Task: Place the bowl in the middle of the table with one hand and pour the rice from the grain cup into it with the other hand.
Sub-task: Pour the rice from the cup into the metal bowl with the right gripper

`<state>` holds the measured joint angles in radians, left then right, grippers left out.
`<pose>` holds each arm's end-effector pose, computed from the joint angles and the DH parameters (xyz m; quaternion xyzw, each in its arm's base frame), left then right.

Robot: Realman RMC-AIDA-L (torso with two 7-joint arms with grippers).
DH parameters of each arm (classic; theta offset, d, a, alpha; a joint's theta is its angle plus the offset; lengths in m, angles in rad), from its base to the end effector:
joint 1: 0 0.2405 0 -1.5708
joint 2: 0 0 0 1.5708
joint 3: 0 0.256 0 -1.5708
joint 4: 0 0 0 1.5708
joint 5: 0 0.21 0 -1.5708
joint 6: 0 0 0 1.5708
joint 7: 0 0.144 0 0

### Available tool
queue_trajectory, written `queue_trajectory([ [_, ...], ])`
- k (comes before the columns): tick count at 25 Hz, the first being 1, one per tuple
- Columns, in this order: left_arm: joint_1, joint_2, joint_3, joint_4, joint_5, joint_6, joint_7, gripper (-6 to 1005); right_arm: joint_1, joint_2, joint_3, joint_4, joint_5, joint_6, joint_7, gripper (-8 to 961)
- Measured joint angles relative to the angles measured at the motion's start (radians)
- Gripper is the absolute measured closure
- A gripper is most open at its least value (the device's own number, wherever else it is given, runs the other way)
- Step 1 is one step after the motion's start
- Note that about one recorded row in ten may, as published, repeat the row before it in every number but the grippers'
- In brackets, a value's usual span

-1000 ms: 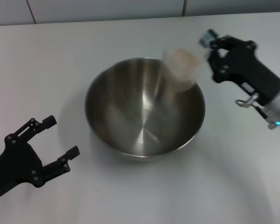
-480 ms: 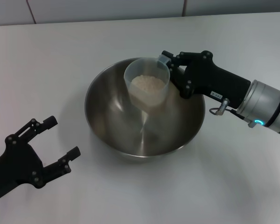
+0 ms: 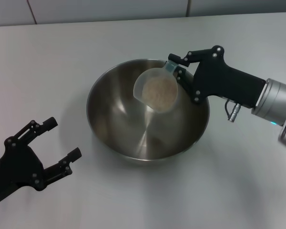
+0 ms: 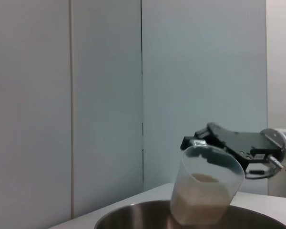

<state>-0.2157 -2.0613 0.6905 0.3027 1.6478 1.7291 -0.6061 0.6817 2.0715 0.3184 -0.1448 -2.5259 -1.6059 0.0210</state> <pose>-0.3224 0.2121 -0.0146 -0.8810 -0.1048 -0.3666 0.2802 0.2363 0.3283 -0.0373 -0.8605 -0.1966 0.3078 0.3552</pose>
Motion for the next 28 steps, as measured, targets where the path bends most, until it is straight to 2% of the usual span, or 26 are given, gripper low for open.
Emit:
queue_trajectory([
  [2,-0.001,-0.001,-0.004,-0.002,0.000,-0.005,0.000,137,0.000,0.001,0.003,-0.001,0.003,-0.008,-0.057,895],
  [5,0.000,-0.003,-0.010,-0.003,0.000,-0.007,0.000,137,0.001,0.004,0.011,0.002,0.030,-0.035,-0.299,895],
  [6,0.000,-0.003,-0.010,-0.003,0.000,-0.007,0.000,137,0.001,0.004,0.011,0.002,0.030,-0.035,-0.299,895],
  [9,0.001,-0.004,-0.018,-0.012,0.000,-0.009,0.001,137,-0.001,0.006,0.009,0.020,0.048,-0.040,-0.487,896],
  [10,0.001,-0.004,-0.018,-0.012,0.000,-0.009,0.001,136,-0.003,0.007,0.004,0.035,0.056,-0.037,-0.601,896],
  [11,0.001,-0.004,-0.018,-0.012,0.000,-0.009,0.001,136,-0.003,0.007,0.004,0.035,0.056,-0.037,-0.601,896],
  [21,0.000,-0.003,-0.024,-0.019,0.000,-0.010,0.002,137,-0.013,0.011,-0.044,0.084,0.047,0.033,-1.067,898],
  [28,-0.001,-0.002,-0.024,-0.019,0.000,-0.010,0.002,136,-0.016,0.012,-0.044,0.092,0.047,0.035,-1.271,906],
])
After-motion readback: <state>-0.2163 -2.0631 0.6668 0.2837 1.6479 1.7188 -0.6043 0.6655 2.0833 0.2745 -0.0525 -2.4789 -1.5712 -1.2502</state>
